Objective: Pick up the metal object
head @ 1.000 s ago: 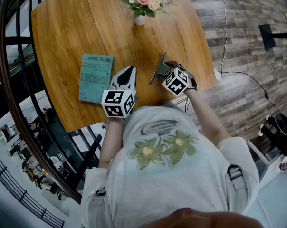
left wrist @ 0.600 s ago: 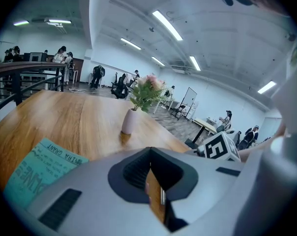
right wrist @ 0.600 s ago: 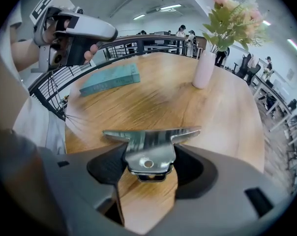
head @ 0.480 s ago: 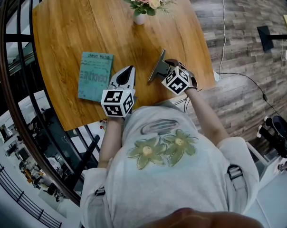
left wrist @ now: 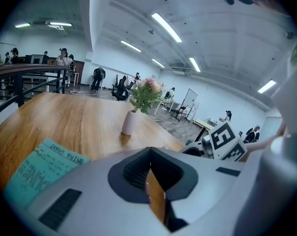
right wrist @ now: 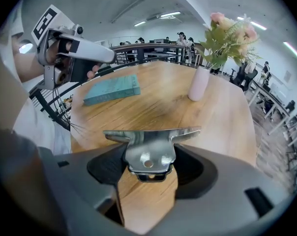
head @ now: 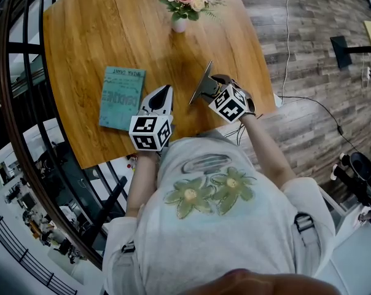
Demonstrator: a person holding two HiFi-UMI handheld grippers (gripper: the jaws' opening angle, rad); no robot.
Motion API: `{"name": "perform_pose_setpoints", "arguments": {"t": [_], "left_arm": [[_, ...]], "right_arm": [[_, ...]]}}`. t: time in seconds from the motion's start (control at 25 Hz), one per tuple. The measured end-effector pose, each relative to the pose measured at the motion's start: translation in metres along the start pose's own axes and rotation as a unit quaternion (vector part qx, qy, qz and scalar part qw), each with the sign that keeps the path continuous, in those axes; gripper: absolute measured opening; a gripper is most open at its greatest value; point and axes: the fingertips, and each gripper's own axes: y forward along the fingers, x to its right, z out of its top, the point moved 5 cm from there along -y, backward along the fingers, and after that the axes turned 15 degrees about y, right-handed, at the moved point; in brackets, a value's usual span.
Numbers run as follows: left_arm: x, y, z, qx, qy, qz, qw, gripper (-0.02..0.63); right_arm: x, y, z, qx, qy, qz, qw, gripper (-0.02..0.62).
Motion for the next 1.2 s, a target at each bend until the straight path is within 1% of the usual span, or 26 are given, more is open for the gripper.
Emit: {"name": "perform_pose_setpoints", "arguments": {"t": [0.56, 1.2], "left_arm": [[0.003, -0.002, 0.006, 0.009, 0.007, 0.004, 0.9999, 0.014], [0.004, -0.01, 0.011, 0.015, 0.008, 0.01, 0.9998, 0.014]], "right_arm": [[-0.002, -0.026, 0.014, 0.041, -0.003, 0.0, 0.999, 0.29], [-0.017, -0.061, 0.035, 0.088, -0.015, 0.004, 0.996, 0.291]]}}
